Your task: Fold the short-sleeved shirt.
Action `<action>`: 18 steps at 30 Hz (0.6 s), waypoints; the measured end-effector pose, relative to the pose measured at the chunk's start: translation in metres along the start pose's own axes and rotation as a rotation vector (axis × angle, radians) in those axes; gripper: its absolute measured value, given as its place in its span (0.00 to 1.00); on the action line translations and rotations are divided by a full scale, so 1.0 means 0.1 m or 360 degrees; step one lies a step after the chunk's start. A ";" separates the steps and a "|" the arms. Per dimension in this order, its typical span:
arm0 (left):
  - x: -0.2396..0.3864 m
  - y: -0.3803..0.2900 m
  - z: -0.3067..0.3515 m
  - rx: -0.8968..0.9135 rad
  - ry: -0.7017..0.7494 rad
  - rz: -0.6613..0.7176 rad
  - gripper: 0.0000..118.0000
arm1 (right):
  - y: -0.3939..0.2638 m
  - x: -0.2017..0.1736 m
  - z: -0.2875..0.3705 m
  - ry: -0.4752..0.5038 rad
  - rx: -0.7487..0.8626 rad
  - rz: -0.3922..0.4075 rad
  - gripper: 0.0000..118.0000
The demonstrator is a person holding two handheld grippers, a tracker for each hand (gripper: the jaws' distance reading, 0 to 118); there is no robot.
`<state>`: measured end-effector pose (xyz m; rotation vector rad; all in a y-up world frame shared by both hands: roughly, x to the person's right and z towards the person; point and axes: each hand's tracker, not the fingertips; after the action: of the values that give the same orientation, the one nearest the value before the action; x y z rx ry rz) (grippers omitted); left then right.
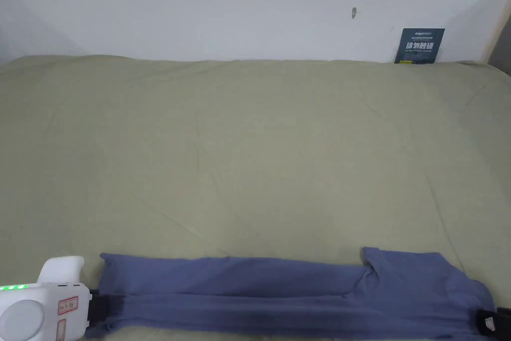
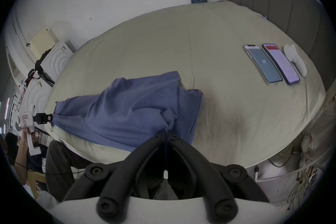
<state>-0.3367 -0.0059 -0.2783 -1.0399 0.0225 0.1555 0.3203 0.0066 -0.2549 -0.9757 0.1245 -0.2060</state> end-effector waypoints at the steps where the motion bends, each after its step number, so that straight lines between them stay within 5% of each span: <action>1: -0.01 -0.01 0.02 0.0003 0.0002 0.0004 0.05 | 0.00 0.01 -0.01 0.0004 -0.0005 -0.0007 0.03; 2: -0.02 0.00 0.02 0.0002 0.0008 0.0013 0.25 | 0.00 0.00 0.00 0.0000 -0.0007 -0.0016 0.11; 3: -0.03 0.00 0.02 -0.0021 0.0073 0.0012 0.62 | 0.01 -0.02 0.01 -0.0082 -0.0039 -0.0004 0.33; 4: -0.06 0.00 -0.01 -0.0074 0.0176 -0.0006 0.90 | 0.02 -0.03 0.01 -0.0204 -0.0070 0.0012 0.68; 5: -0.07 -0.01 0.01 -0.0078 0.0200 -0.0020 0.99 | 0.02 -0.04 0.02 -0.0293 -0.0085 0.0039 0.98; 10: -0.17 0.04 0.37 0.0051 0.0277 -0.0050 0.96 | 0.08 -0.23 0.40 -0.0319 0.0179 0.0028 1.00; 12: -0.18 0.11 0.55 0.0181 0.0139 0.0030 0.66 | 0.12 -0.42 0.51 -0.0309 0.0217 0.0022 0.95; 13: -0.13 0.12 0.67 0.0210 0.0074 0.0053 0.35 | 0.12 -0.54 0.57 -0.0283 0.0286 0.0010 0.79; 14: -0.10 0.13 0.72 0.0232 0.0059 0.0057 0.00 | 0.12 -0.65 0.61 -0.0207 0.0373 0.0034 0.26; 15: -0.07 0.14 0.74 0.0288 0.0036 0.0088 0.00 | 0.12 -0.79 0.63 -0.0209 0.0393 0.0057 0.00; 17: -0.03 0.17 0.78 0.0274 0.0048 0.0044 0.00 | 0.06 -1.07 0.60 -0.0356 0.0493 0.0063 0.00; 18: -0.02 0.18 0.78 0.0258 -0.0002 0.0055 0.00 | 0.08 -1.17 0.57 -0.0300 0.0485 0.0157 0.00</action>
<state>-0.3455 0.0697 -0.2545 -0.8778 0.0510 0.1832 0.2186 0.0835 -0.2284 -0.6793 -0.0316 -0.0390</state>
